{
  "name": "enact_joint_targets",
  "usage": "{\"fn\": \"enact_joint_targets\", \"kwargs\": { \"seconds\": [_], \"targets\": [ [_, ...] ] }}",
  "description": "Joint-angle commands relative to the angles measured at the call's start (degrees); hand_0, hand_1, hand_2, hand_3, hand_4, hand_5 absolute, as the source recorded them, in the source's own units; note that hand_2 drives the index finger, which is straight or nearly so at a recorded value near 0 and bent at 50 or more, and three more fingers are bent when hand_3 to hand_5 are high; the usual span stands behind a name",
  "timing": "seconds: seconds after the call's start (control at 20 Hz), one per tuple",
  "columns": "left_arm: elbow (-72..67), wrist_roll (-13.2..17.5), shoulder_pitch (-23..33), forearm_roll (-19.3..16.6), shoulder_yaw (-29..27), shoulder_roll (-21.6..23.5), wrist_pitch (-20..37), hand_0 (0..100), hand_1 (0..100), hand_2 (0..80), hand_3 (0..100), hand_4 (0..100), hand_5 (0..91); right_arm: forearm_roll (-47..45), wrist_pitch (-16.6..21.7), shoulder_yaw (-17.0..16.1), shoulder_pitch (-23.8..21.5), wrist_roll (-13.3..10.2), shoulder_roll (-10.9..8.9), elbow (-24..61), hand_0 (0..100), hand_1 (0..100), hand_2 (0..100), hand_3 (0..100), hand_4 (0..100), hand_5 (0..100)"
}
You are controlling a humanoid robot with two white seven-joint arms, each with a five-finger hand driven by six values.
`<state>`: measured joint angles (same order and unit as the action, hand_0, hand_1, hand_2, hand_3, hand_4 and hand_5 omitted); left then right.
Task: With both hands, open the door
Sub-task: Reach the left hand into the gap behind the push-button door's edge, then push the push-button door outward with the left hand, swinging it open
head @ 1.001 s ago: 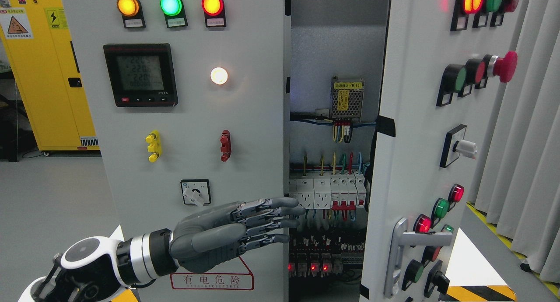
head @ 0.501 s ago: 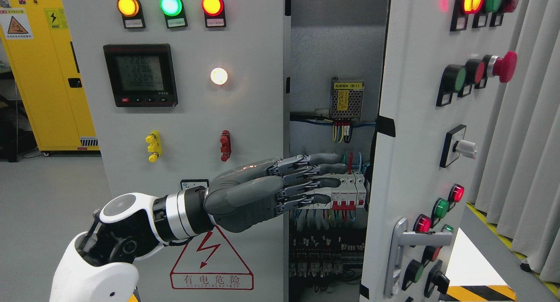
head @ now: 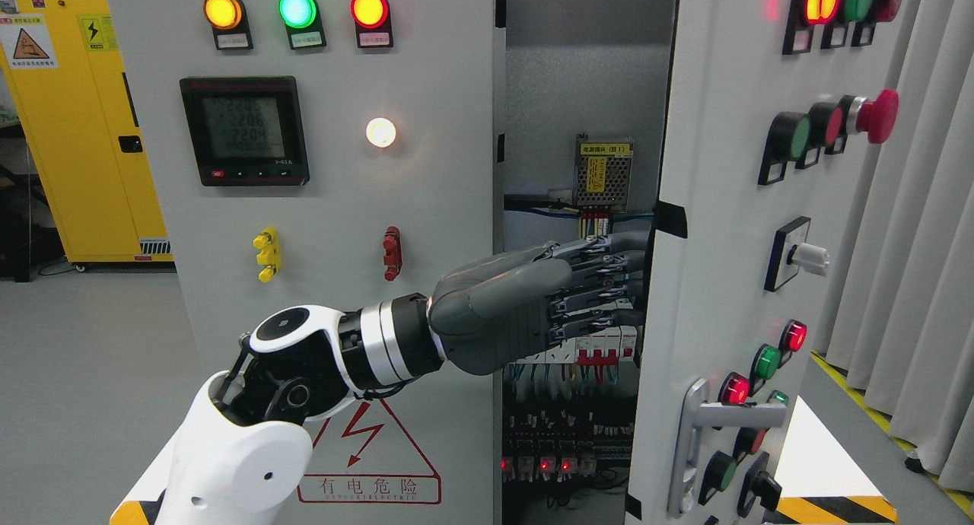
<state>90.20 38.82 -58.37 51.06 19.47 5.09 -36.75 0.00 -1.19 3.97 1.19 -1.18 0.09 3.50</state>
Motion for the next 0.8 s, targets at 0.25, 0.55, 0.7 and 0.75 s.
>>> {"fn": "enact_joint_targets", "kwargs": {
  "seconds": [0.25,0.55,0.7,0.75],
  "targets": [
    [-5.6,-0.1,-1.7,-0.3,3.6,-8.3,0.0,12,56,0.0,0,0,0.0,-0.3,0.0,-0.3,0.7,-0.1,1.40,0.0,0,50,4,0,0,0],
    [-5.6,-0.1,-1.7,-1.7,4.5,-10.7,0.0,12,56,0.0,0,0,0.0,-0.3,0.0,-0.3,0.7,0.0,1.40,0.0,0,50,4,0,0,0],
    [-6.2,-0.1,-1.7,-2.6,4.6,-12.6,-0.1,12,56,0.0,0,0,0.0,-0.3,0.0,-0.3,0.7,-0.1,1.40,0.0,0,50,4,0,0,0],
    [-6.2,-0.1,-1.7,-2.6,4.6,-13.0,-0.1,12,56,0.0,0,0,0.0,-0.3,0.0,-0.3,0.7,-0.1,1.40,0.0,0,50,4,0,0,0]
  ]
}}
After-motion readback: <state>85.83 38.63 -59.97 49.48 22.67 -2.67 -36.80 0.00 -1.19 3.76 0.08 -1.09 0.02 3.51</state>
